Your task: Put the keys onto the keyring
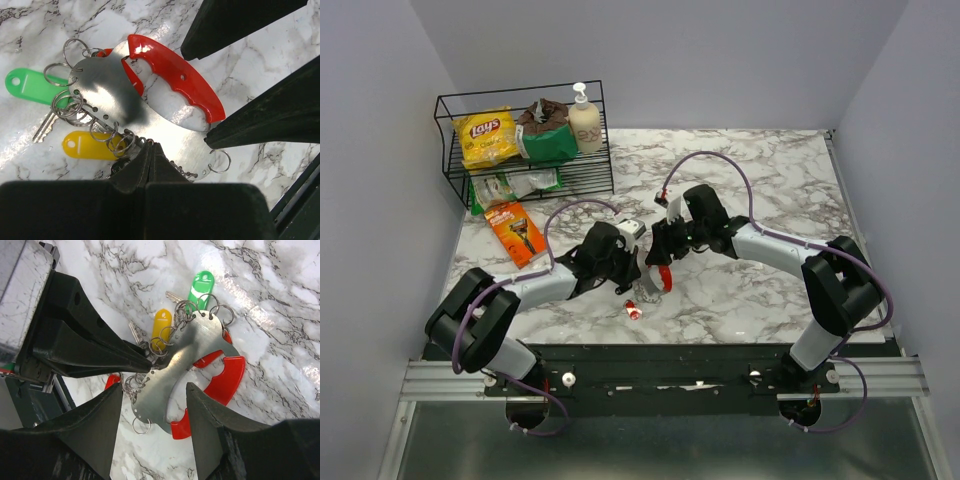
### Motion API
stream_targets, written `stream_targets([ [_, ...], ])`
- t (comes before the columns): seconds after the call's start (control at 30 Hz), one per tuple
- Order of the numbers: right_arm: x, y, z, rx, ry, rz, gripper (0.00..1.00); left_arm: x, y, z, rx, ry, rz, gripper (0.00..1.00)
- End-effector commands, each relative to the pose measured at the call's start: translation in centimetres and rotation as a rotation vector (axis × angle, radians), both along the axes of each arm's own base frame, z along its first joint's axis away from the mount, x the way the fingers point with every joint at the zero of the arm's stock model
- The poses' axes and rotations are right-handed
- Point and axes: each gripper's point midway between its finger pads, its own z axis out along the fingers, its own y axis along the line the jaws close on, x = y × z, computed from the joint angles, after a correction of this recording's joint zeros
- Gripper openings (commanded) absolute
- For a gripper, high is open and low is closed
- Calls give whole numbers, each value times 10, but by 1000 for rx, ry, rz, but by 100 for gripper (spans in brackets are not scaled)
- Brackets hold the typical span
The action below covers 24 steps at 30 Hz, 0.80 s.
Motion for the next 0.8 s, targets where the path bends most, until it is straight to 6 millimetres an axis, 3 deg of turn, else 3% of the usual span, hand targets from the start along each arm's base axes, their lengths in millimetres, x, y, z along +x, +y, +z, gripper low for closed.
stream_targets([
  [0.0, -1, -1, 9, 14, -23, 38, 62, 3, -7, 20, -66, -33, -32, 4],
  [0.03, -1, -1, 10, 14, -25, 39, 63, 4, -6, 22, -71, -38, -30, 17],
  [0.13, -2, 0, 9, 16, -24, 45, 63, 1, -5, 29, -91, -58, -29, 41],
  [0.17, -2, 0, 9, 16, -20, 47, 63, 0, -5, 32, -100, -62, -35, 44],
  [0.37, -2, 0, 7, 16, -15, 49, 63, -1, 3, 36, -116, -80, -10, 45],
  [0.57, -2, 1, 6, 14, -14, 50, 63, -1, 16, 20, -116, -29, 25, 41],
  [0.77, -2, 1, 7, 15, -16, 50, 63, 1, 21, 19, -208, 7, 31, 40],
])
